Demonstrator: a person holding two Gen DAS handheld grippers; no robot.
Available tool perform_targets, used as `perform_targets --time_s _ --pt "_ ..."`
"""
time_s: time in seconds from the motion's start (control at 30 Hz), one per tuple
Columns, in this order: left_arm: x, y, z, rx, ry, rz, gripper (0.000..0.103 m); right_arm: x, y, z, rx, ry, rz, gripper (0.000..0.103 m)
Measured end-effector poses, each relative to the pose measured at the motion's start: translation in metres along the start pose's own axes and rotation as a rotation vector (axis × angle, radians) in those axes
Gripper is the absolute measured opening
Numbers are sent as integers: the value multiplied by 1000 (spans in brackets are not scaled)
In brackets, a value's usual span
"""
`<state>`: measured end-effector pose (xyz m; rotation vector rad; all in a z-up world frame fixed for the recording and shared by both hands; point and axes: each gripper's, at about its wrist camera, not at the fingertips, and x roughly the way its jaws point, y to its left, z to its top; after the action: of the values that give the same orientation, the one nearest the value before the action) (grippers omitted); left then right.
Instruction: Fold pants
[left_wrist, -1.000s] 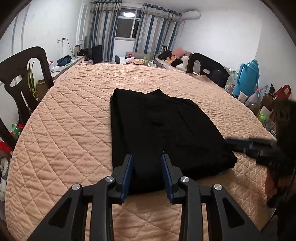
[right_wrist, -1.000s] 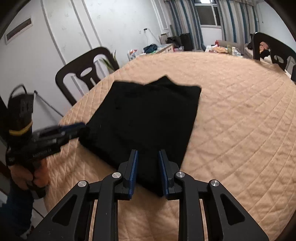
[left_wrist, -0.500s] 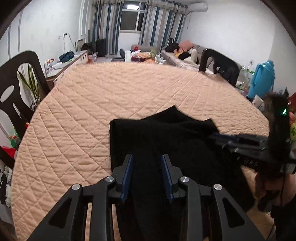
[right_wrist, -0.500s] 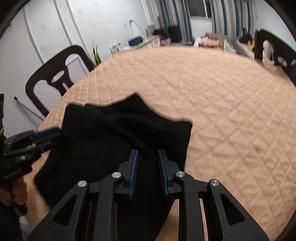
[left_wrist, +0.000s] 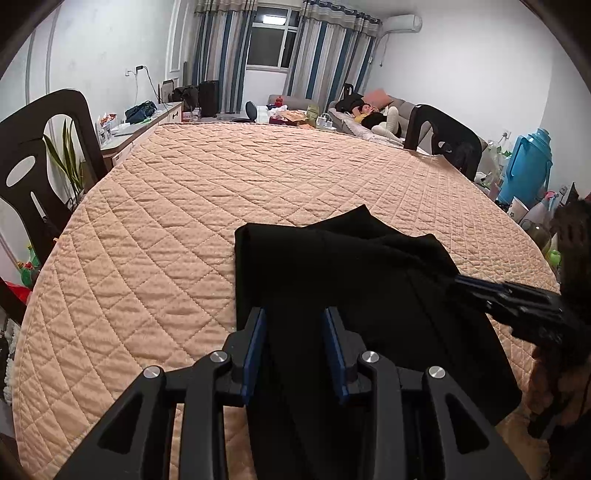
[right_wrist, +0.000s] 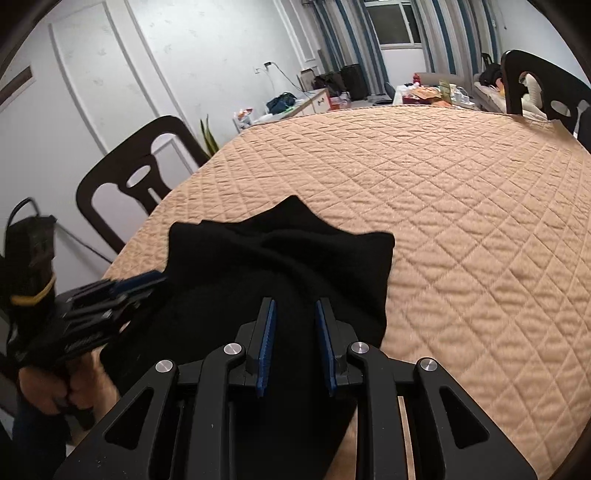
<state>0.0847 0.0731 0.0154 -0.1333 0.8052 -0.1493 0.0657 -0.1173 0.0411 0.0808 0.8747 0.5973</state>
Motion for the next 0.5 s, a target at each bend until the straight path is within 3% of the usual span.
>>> perform_targets --time_s 0.27,0.4,0.5 --pt "-26 -15 -3 40 -39 48 35 -18 4 -2 -37 -26 -9 23" --pt "-26 -18 6 38 -58 21 35 -2 7 16 -50 -19 -14 23" --pt "-10 -13 2 29 -19 36 35 23 3 28 -45 19 -21 23"
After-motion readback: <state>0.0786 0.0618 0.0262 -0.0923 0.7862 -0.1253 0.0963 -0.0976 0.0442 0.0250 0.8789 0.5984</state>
